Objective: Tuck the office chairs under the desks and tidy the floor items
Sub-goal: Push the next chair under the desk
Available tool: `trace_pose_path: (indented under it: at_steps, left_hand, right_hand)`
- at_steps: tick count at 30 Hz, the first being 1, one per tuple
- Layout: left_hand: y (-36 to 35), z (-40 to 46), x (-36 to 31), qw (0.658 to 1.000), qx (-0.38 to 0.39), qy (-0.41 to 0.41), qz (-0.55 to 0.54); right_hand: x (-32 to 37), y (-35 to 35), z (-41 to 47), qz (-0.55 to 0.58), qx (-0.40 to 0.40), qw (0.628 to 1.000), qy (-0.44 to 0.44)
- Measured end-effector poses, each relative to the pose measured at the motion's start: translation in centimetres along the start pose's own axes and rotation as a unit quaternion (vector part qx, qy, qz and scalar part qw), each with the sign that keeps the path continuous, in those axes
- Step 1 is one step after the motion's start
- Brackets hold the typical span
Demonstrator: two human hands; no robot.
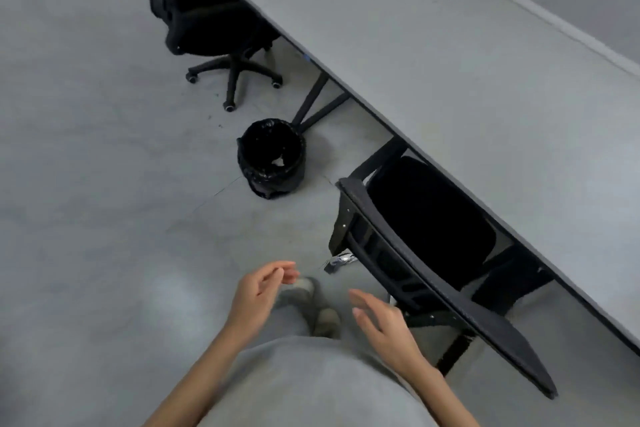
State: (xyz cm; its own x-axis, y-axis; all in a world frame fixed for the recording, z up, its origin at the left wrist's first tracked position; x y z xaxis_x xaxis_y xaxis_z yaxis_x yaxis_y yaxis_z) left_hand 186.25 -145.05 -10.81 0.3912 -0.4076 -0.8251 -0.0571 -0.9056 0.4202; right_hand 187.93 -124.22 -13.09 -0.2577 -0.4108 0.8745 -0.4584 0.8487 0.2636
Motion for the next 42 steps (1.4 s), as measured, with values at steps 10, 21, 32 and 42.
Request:
trace_pose_path:
  at_steps: [10,21,32,42]
  left_hand:
    - [13.3,-9.6,13.0,0.919,-0.325,0.184,-0.129]
    - [36.7,7.1,12.9,0.916,-0.355,0.145,-0.116]
    - [54.4,30.8,11.1,0.944,-0.301,0.090,-0.098]
    - [67.4,41.5,16.3,0.897,-0.366,0.213,-0.123]
  right_hand:
    - [15.7,-14.2,16.8,0.082,0.188,0.974,0.099]
    - [21.8,-23.3,33.0,0.082,0.159,0.984,0.012]
    - [32.1,-29.1,56.0,0.060,0.118,0.990,0.050]
    - [54.6,-39.6,79.4,0.042,0.208,0.967,0.138]
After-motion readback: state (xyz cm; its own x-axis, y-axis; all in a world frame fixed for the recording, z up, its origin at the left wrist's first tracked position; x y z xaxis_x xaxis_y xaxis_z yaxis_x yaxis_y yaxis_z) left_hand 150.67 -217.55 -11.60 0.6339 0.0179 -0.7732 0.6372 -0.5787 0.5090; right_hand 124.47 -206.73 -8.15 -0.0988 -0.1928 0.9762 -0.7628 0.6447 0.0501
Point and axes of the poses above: each hand's wrist, its own z-axis towards the middle knuckle, its own y-axis out of the back of the hand, x = y × z, the point moved 10 cm from there along z, towards the middle knuckle, and after that the axes turned 14 degrees about z, right-handed, at the moved point
